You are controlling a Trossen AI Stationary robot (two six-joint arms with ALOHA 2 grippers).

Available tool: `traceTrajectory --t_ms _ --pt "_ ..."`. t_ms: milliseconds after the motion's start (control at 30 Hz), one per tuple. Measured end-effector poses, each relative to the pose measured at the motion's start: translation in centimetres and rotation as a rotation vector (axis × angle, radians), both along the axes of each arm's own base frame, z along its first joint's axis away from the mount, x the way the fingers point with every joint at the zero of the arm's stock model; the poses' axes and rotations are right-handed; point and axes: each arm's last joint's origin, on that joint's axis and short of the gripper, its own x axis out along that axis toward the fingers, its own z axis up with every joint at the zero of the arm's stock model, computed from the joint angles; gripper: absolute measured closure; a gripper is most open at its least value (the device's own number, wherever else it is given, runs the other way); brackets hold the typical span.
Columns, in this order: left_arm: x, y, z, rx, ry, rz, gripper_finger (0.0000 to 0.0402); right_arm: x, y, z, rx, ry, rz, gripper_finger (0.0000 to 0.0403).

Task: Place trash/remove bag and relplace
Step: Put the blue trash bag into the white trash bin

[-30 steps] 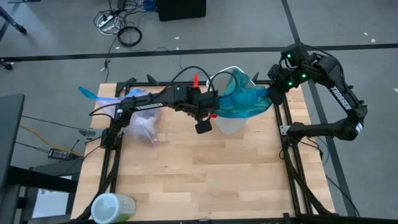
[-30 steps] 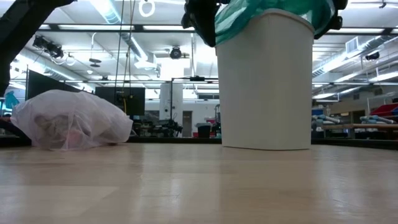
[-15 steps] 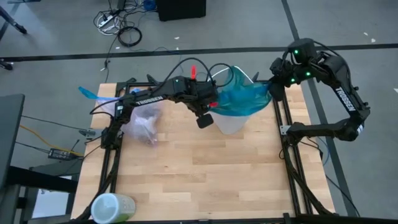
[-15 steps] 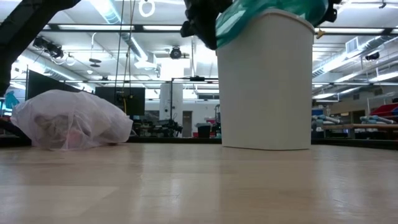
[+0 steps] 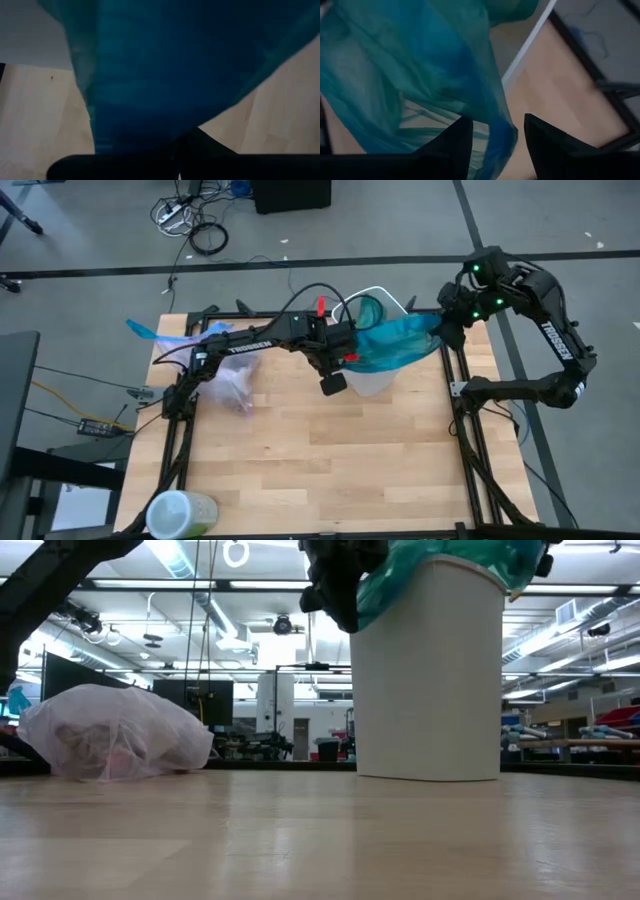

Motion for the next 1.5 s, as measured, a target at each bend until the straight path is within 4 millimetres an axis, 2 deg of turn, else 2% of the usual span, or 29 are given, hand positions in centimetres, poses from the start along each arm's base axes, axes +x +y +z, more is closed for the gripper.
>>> traceTrajectory --t_ms 100,200,333,533,600,733,967,1167,1300,1500 --pt "0.1 0.0 -0.1 -0.003 0.004 0.006 0.0398 -0.2 0.2 0.3 -0.048 -0.011 -0.012 0.0237" --pt "0.1 0.0 -0.1 -0.003 0.002 0.008 0.0398 0.0 -0.2 -0.2 -0.032 0.057 0.001 0.0236" --pt "0.2 0.0 -0.1 -0.001 -0.012 0.008 0.0398 0.6 -1.1 -0.7 -0.006 0.087 -0.018 0.0239" --pt "0.3 0.0 -0.1 0.003 -0.02 0.009 0.0398 1.5 -2.8 -1.1 -0.022 0.119 -0.142 0.0245" --pt "0.4 0.1 -0.4 0.006 -0.016 0.01 0.0398 1.8 -3.2 -1.3 -0.013 0.135 -0.144 0.0247" --pt "0.3 0.1 -1.5 0.001 0.033 0.01 0.0398 2.2 -3.2 -1.4 0.039 0.064 -0.024 0.0247" --pt "0.3 0.1 -3.2 -0.006 0.096 0.01 0.0398 1.0 -2.5 -0.3 -0.123 0.066 -0.022 0.025" --pt "0.7 0.1 -3.1 0.005 0.055 -0.008 0.0398 0.7 -2.2 0.9 -0.223 -0.032 -0.019 0.0248" --pt "0.9 0.1 -3.0 0.006 0.03 -0.003 0.0398 0.7 -2.2 0.8 -0.221 -0.02 -0.027 0.0248" --pt "0.8 -0.6 -0.5 -0.014 -0.051 -0.016 0.0398 0.7 -2.3 0.1 -0.167 0.039 -0.037 0.025"
